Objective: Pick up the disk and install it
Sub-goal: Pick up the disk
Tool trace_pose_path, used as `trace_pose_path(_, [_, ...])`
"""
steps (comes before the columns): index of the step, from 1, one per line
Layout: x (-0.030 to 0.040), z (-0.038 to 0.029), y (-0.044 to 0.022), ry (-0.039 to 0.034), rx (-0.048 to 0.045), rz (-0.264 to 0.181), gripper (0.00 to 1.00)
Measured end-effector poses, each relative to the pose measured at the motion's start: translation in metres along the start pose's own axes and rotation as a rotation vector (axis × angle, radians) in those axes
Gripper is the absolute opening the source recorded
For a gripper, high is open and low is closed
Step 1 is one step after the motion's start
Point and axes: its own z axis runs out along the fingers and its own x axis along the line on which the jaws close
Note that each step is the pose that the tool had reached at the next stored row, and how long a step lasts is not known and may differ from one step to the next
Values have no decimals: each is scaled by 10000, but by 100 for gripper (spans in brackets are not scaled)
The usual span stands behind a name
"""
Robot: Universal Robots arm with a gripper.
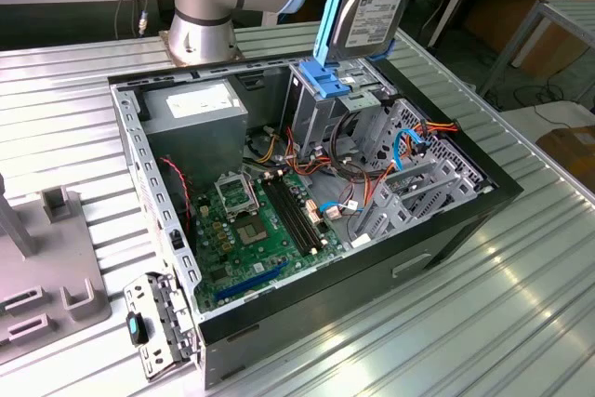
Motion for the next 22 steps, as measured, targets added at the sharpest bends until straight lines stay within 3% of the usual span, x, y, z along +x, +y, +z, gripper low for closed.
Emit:
trace_pose_path(8, [3,0,-67,0,0,-1,36])
trace_pose_path(9, [19,1,-73,-1,0,-2,36])
trace_pose_path(10, [91,2,-73,0,0,-2,36])
trace_pose_path(13, [93,3,-123,0,0,-1,36])
trace_pose_path(22, [117,3,-162,0,-1,-1,36])
